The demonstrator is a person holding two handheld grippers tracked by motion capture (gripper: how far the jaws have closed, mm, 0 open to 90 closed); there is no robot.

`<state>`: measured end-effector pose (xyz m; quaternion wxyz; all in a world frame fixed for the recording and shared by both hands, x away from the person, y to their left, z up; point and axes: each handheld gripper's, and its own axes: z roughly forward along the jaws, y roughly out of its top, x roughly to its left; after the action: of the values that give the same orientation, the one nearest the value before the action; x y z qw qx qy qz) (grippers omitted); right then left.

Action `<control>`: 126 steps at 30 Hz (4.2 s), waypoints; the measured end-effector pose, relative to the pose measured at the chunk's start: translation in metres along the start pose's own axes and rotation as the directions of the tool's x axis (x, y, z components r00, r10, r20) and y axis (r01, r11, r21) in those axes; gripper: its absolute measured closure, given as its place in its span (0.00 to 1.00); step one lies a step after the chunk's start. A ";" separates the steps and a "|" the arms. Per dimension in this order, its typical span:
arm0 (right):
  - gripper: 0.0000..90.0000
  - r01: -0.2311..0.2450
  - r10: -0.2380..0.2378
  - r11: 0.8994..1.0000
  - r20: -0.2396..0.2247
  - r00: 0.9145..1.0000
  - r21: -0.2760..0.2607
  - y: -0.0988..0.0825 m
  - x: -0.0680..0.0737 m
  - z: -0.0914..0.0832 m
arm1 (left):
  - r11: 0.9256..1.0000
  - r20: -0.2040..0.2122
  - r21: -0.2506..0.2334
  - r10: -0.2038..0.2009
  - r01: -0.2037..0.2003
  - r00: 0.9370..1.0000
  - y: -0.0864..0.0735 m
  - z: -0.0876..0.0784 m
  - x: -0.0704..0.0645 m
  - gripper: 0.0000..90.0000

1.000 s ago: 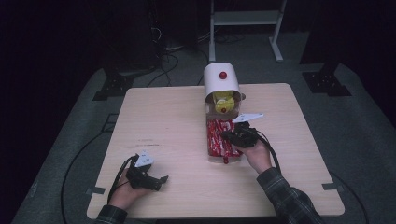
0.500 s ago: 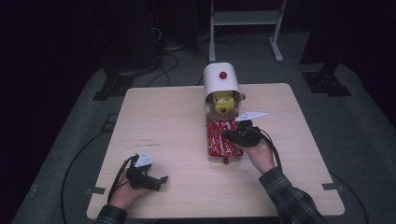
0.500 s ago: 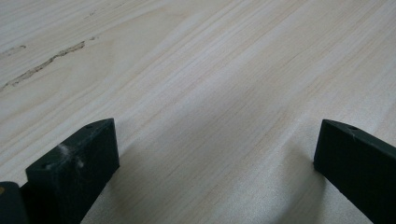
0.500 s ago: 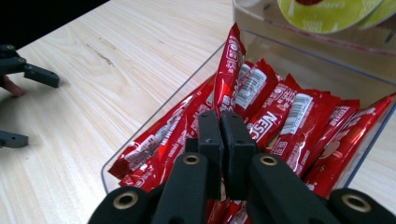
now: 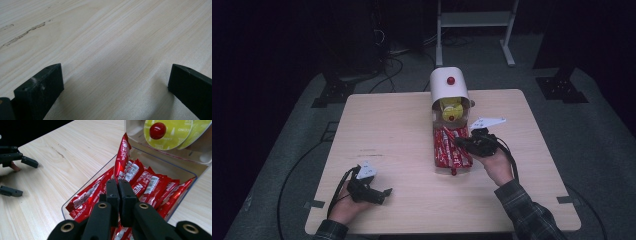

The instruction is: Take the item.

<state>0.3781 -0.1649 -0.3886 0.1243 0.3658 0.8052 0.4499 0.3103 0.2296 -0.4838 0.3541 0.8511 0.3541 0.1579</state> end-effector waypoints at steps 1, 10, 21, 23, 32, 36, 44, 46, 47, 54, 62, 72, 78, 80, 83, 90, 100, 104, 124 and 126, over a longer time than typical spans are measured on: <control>0.97 0.000 0.000 1.000 0.000 1.000 0.000 0.000 0.000 0.000 | 1.000 0.000 0.000 0.000 0.000 1.000 0.000 0.000 0.000 0.00; 0.97 0.010 -0.010 1.000 0.003 1.000 0.000 -0.004 -0.002 -0.008 | 1.000 0.000 -0.002 0.000 0.000 1.000 0.000 0.000 0.000 0.00; 0.97 0.005 -0.005 1.000 0.014 1.000 -0.003 -0.010 -0.006 -0.021 | 1.000 0.000 -0.001 -0.001 0.001 1.000 0.000 0.000 0.000 0.00; 0.97 0.000 0.000 1.000 0.017 1.000 -0.003 -0.011 -0.007 -0.024 | 1.000 0.000 -0.002 0.000 0.000 1.000 0.000 0.000 0.000 0.00; 0.97 -0.002 0.002 1.000 0.032 0.999 -0.017 -0.013 -0.013 -0.033 | 1.000 0.001 -0.003 -0.001 0.001 1.000 0.000 0.000 0.000 0.00; 0.97 -0.011 0.011 1.000 0.037 0.999 -0.017 -0.016 -0.016 -0.035 | 1.000 0.001 -0.003 -0.001 0.001 1.000 0.000 0.000 0.000 0.00; 0.97 -0.045 0.046 0.999 0.067 0.997 -0.013 -0.026 -0.028 -0.042 | 1.000 0.002 -0.003 -0.003 0.003 1.000 0.000 0.000 0.000 0.00; 0.97 -0.051 0.052 0.999 0.071 0.996 -0.013 -0.027 -0.029 -0.043 | 1.000 0.002 -0.004 -0.003 0.003 1.000 0.000 0.000 0.000 0.00; 0.97 -0.053 0.054 0.999 0.074 0.996 -0.013 -0.028 -0.031 -0.044 | 1.000 0.002 -0.003 -0.003 0.003 1.000 0.000 0.000 0.000 0.00; 0.97 -0.064 0.065 0.998 0.100 0.993 -0.008 -0.035 -0.040 -0.051 | 1.000 0.002 -0.004 -0.003 0.003 1.000 0.000 0.000 0.000 0.00; 0.97 -0.082 0.082 0.997 0.121 0.989 -0.008 -0.042 -0.050 -0.056 | 1.000 0.002 0.001 0.000 0.000 1.000 0.000 0.000 0.000 0.00; 0.97 -0.110 0.104 0.993 0.148 0.984 0.032 -0.054 -0.065 -0.048 | 1.000 0.002 0.000 -0.001 0.001 1.000 0.000 0.000 0.000 0.00; 0.97 -0.102 0.091 0.993 0.163 0.982 0.062 -0.058 -0.067 -0.039 | 1.000 0.002 0.002 -0.001 0.001 1.000 0.000 0.000 0.000 0.00; 0.97 -0.098 0.086 0.993 0.162 0.983 0.071 -0.058 -0.067 -0.036 | 1.000 0.002 0.002 -0.001 0.001 1.000 0.000 0.000 0.000 0.00; 0.97 -0.097 0.083 0.992 0.164 0.983 0.080 -0.059 -0.067 -0.033 | 1.000 0.002 0.002 -0.001 0.001 1.000 0.000 0.000 0.000 0.00; 0.97 -0.092 0.073 0.990 0.165 0.984 0.111 -0.065 -0.069 -0.022 | 1.000 0.002 0.001 -0.001 0.001 1.000 0.000 0.000 0.000 0.00; 0.96 -0.098 0.073 0.986 0.172 0.982 0.138 -0.071 -0.071 -0.011 | 1.000 0.002 0.002 -0.001 0.001 1.000 0.000 0.000 0.000 0.00; 0.96 -0.099 0.073 0.985 0.171 0.982 0.142 -0.072 -0.072 -0.009 | 1.000 0.002 0.001 -0.001 0.001 1.000 0.000 0.000 0.000 0.00; 0.64 -0.156 0.134 0.980 0.167 0.977 0.125 -0.079 -0.081 -0.014 | 1.000 0.005 0.001 0.003 -0.003 1.000 0.001 0.001 0.000 0.00; 0.49 -0.163 0.142 0.979 0.167 0.976 0.119 -0.079 -0.081 -0.017 | 1.000 0.005 0.001 0.003 -0.003 1.000 0.001 0.001 0.000 0.00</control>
<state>0.3880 -0.2583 -0.4543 0.1284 0.4683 0.7904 0.3734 0.3113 0.2292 -0.4838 0.3544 0.8521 0.3520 0.1563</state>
